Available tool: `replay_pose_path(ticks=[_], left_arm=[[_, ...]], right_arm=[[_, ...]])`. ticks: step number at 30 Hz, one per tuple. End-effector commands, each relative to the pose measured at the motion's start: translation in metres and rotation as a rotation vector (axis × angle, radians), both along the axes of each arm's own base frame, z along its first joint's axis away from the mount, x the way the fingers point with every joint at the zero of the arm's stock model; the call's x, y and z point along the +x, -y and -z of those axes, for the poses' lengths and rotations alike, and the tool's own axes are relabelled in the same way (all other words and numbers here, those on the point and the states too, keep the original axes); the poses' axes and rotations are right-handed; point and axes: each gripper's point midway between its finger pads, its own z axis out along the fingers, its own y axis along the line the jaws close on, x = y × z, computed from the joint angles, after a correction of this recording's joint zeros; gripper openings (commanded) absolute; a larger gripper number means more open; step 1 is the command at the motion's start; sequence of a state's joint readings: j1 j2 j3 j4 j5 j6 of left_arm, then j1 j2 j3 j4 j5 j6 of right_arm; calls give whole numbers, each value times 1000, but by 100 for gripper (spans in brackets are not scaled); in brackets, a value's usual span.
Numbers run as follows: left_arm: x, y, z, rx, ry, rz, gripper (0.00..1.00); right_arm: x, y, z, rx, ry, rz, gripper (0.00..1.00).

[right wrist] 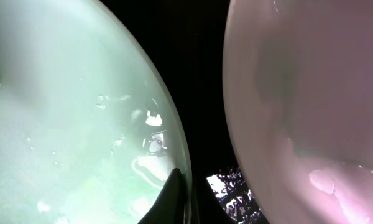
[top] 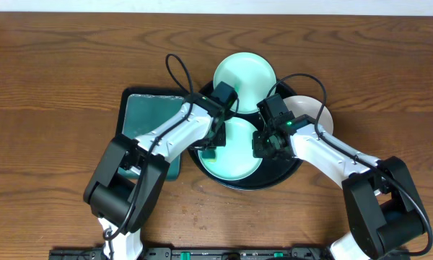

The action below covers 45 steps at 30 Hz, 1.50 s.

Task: Clean dirty plates on tray and stack at the side
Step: 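Scrub the lower green plate with the sponge while right gripper holds it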

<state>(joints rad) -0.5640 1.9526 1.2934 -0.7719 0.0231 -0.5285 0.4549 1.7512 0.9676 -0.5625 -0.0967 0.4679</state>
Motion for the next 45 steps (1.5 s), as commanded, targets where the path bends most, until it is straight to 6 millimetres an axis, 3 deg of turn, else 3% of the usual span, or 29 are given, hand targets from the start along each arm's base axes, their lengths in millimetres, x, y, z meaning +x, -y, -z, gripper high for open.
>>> replay_pose_path(ticks=[1,4,8,13,18,27,30,36,41,45], left_arm=[[-4,-19,29,11,-67,-12,7],[-12,37,22,-283,-133,25,7],[-22,85,9,-476,-152,104,7],[-43,110,12,-476,-167,184,8],[-66,123,13,-458,-202,237,8],[-96,102,16,-365,-335,172,7],[-100,81,21,-257,-345,143,7],[-82,4,21,133,-222,57,7],[-51,-26,5,240,-87,26,8],[-27,-38,0,246,-19,1,7]], right_arm=[[1,20,12,-107,3,25,1],[0,20,13,-107,2,25,1],[0,20,13,-107,2,25,1],[0,20,13,-109,-1,24,1],[-1,20,13,-108,-2,25,1],[-1,20,13,-110,-5,24,1],[-1,20,13,-110,-5,24,1],[-1,21,13,-110,-5,24,1],[-1,20,13,-110,-3,24,1],[-1,21,13,-110,-4,24,1]])
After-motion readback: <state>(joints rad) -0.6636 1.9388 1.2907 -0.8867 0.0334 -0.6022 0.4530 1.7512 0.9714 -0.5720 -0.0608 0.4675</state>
